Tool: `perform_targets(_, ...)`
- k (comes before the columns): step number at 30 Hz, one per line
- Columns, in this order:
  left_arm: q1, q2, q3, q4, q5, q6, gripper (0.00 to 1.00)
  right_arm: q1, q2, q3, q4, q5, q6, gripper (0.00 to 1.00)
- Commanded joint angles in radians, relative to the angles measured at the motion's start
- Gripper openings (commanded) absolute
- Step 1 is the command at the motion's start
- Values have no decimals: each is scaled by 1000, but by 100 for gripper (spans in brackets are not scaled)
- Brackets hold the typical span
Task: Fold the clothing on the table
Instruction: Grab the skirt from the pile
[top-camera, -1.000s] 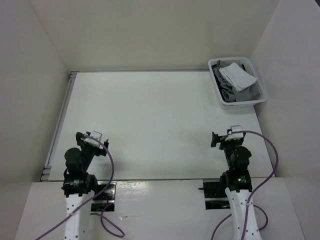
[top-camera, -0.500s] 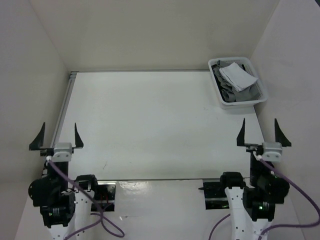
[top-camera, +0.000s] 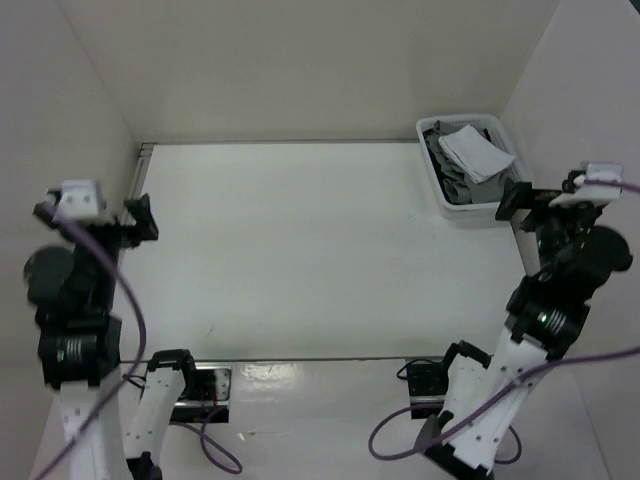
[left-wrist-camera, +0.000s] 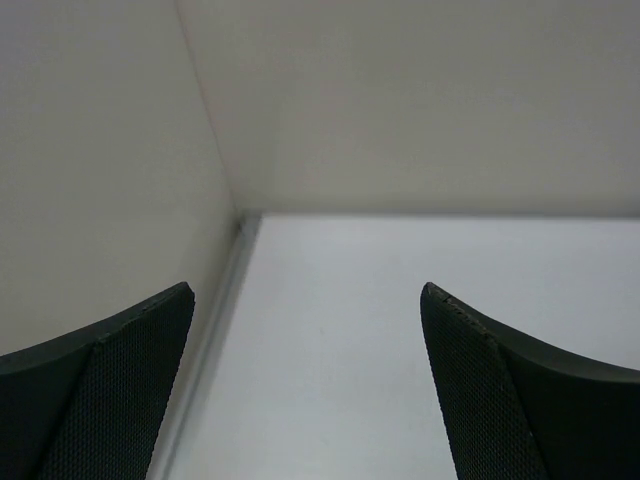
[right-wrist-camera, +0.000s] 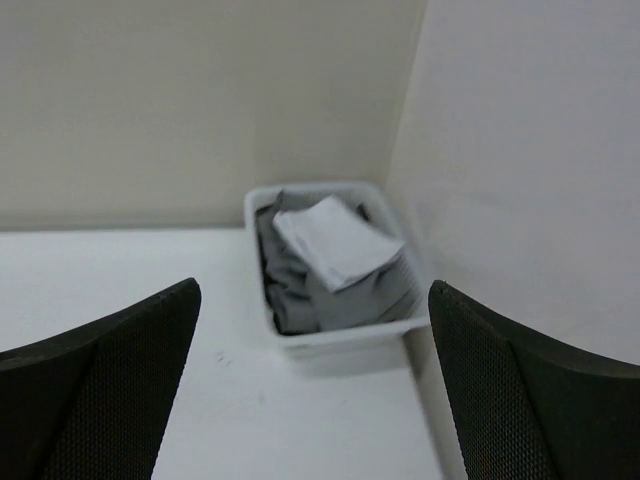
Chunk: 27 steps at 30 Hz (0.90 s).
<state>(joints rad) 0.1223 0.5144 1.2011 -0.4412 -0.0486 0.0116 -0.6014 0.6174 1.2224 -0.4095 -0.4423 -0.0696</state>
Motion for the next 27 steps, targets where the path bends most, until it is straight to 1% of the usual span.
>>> perform_targets(1,5,264,-8,-178,3,-126,100,-28,221,46,-78,-197,103,99)
perform_targets(3,5,356,-30,-144,36,-150,100,-28,296,46,-45,-197,103,99)
perform_targets(4,5,377,-44,-127,47,-165,100,-28,350,28,-23,-184,103,99)
perform_targets(5,5,407,-61,-87,77,-165,100,-12,370,16,13,-167,103,99)
perform_targets(6,5,421,-72,-71,78,-165,100,27,392,15,30,-145,103,99)
perform_targets(7,5,433,-87,-53,78,-165,100,69,425,2,46,-54,103,99)
perform_targets(9,5,479,-101,10,90,-139,100,202,458,-12,87,107,74,99)
perform_targets(10,5,498,-112,30,90,-139,100,342,476,-39,103,264,47,99)
perform_targets(12,5,570,-112,73,136,-139,100,437,544,-40,103,326,10,99)
perform_targets(13,5,629,-112,88,157,-139,100,449,594,-40,103,373,1,99)
perform_targets(14,-4,662,-103,88,209,-128,100,469,616,-40,119,396,1,99)
perform_targets(15,-15,693,-89,70,210,-118,100,469,633,-40,133,405,1,99)
perform_targets(16,-26,761,-65,47,210,-99,100,479,665,-49,150,395,1,99)
perform_targets(17,-36,794,-14,27,184,-99,100,479,682,-49,164,395,1,99)
perform_targets(18,-47,846,1,13,135,-99,100,491,720,-49,176,380,13,99)
perform_targets(21,-47,924,43,-10,96,-108,100,540,794,3,186,421,13,99)
perform_targets(23,-47,949,52,-10,96,-108,100,551,867,55,186,487,4,99)
perform_targets(27,-56,960,61,13,116,-108,100,551,956,141,186,519,4,99)
